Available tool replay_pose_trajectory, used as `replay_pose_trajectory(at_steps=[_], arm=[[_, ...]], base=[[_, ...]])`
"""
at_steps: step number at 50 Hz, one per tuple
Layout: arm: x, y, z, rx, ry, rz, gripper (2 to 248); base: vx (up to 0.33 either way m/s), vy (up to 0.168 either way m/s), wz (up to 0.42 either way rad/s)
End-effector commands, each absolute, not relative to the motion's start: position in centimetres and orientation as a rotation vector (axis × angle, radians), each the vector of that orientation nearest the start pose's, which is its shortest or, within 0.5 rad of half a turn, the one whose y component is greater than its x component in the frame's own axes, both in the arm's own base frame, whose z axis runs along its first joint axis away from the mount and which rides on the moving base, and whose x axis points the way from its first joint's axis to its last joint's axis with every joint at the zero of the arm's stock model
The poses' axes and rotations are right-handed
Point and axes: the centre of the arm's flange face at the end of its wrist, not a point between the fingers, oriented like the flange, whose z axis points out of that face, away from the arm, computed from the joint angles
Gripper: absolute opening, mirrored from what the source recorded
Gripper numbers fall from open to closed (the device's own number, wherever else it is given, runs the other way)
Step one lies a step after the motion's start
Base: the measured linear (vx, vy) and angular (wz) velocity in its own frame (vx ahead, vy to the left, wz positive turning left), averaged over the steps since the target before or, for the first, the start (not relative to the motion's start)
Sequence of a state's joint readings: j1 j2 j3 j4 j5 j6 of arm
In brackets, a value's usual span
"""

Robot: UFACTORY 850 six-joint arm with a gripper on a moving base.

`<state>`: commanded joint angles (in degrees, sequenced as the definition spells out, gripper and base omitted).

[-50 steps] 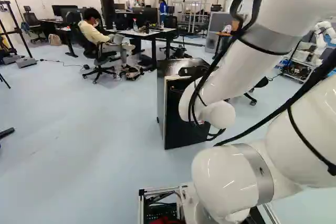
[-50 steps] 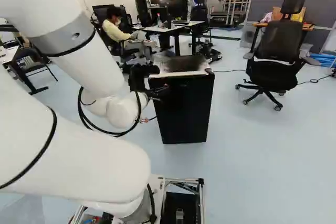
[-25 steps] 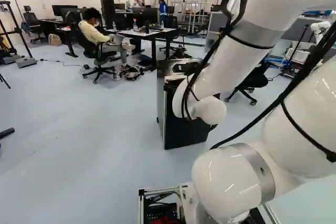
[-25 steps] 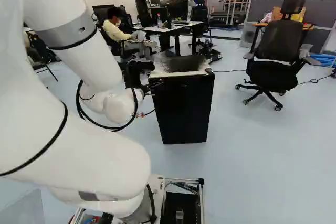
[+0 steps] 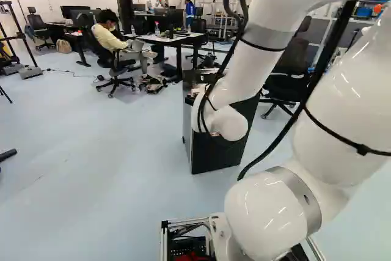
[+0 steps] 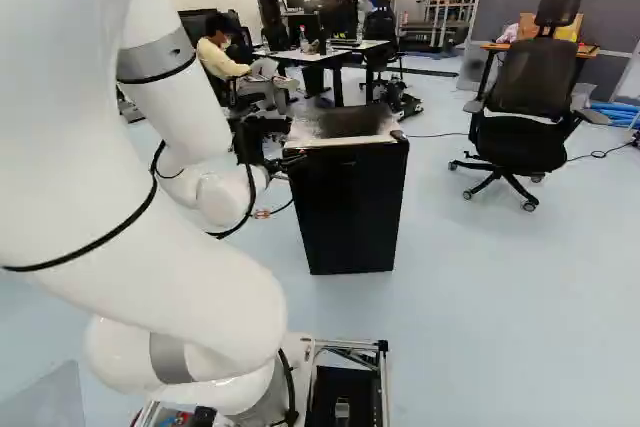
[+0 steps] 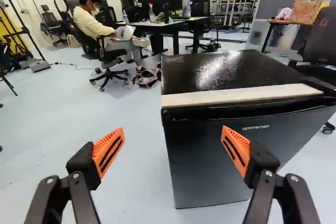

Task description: Grab a drink from the fridge

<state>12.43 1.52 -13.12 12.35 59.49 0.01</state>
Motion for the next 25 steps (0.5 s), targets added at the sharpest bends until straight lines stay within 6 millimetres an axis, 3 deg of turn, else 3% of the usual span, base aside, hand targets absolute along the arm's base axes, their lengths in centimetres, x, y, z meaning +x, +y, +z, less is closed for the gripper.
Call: replay_pose_trajectory(at_steps=[25], arm=[[33.4,7.4,33.6,-2.502,0.163,-1.876,247]], base=[[0.000,0.000,0.000]])
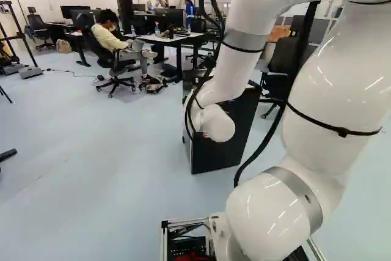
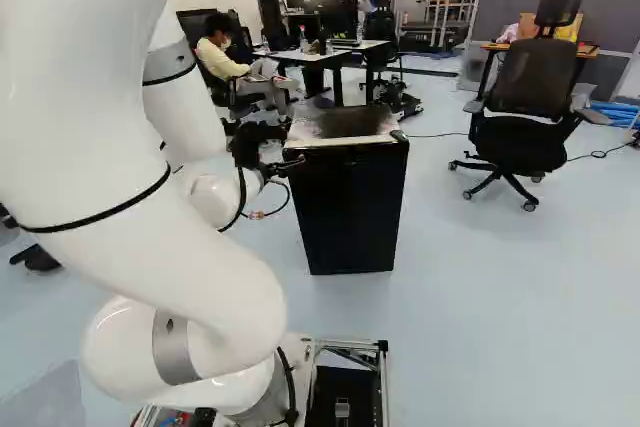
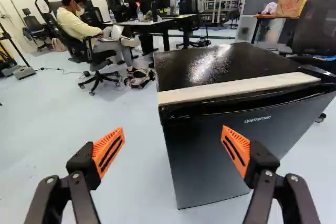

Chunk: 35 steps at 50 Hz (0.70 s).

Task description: Grab a drink from the fridge

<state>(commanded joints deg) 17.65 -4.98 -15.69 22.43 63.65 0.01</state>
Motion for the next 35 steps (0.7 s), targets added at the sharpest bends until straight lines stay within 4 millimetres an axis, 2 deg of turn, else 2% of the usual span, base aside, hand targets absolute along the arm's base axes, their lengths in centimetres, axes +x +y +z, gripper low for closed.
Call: replay_pose_trajectory(at_steps=[35], arm=[[34.9,10.3,30.8,-2.550,0.331,-1.943,247]], base=[[0.000,0.000,0.000]])
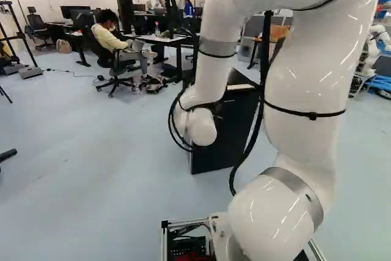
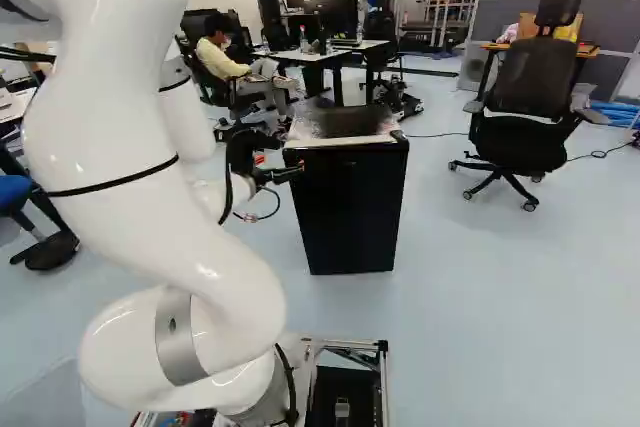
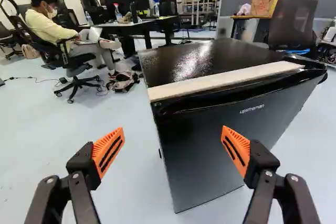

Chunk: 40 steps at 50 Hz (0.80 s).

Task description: Grab a drink from the fridge

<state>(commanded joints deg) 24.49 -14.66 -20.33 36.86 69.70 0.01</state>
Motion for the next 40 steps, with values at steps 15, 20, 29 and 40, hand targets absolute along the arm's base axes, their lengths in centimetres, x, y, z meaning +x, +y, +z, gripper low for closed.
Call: replay_pose_trajectory(at_steps=[15,20,29,40], arm=[[35.7,11.7,29.4,-2.568,0.406,-1.992,247],[36.0,12.2,28.9,-2.575,0.432,-2.007,247],[36.6,13.0,27.9,-2.590,0.483,-2.034,247],[37.3,14.2,26.7,-2.605,0.548,-2.071,247]], base=[[0.000,0.000,0.000],[0.000,0.000,0.000],[0.000,0.000,0.000],[0.000,0.000,0.000]])
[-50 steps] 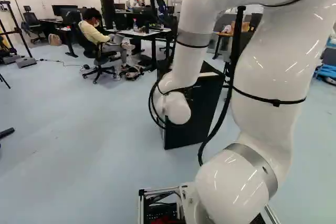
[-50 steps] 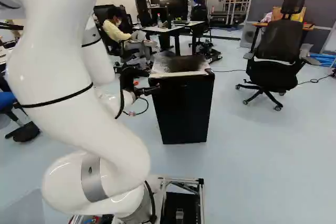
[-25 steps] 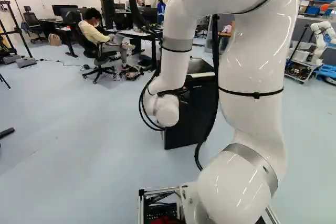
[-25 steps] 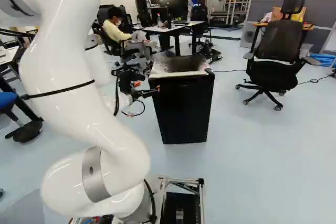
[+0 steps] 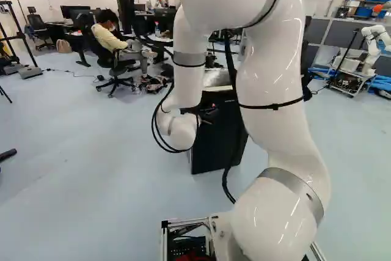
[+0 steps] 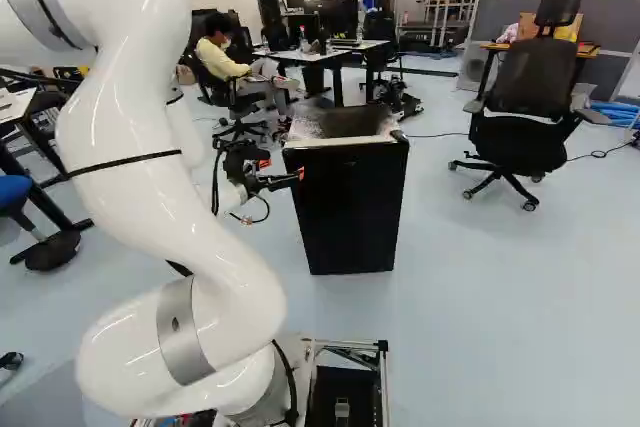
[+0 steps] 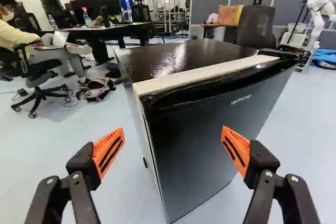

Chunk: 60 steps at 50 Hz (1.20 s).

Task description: Grab a drink from the fridge

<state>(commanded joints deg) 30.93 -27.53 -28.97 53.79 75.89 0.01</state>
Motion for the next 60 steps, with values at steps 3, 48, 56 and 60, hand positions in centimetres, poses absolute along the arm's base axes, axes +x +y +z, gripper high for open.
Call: replay_pose_trajectory(at_steps=[3,48,56,60], arm=[[37.5,14.5,26.5,-2.606,0.568,-2.081,247],[38.8,19.1,26.4,-2.532,0.931,-2.216,247],[39.7,20.0,26.3,-2.511,1.012,-2.223,247],[40.2,20.5,26.3,-2.500,1.042,-2.225,247]], base=[[0.000,0.000,0.000],[0.000,0.000,0.000],[0.000,0.000,0.000],[0.000,0.000,0.000]])
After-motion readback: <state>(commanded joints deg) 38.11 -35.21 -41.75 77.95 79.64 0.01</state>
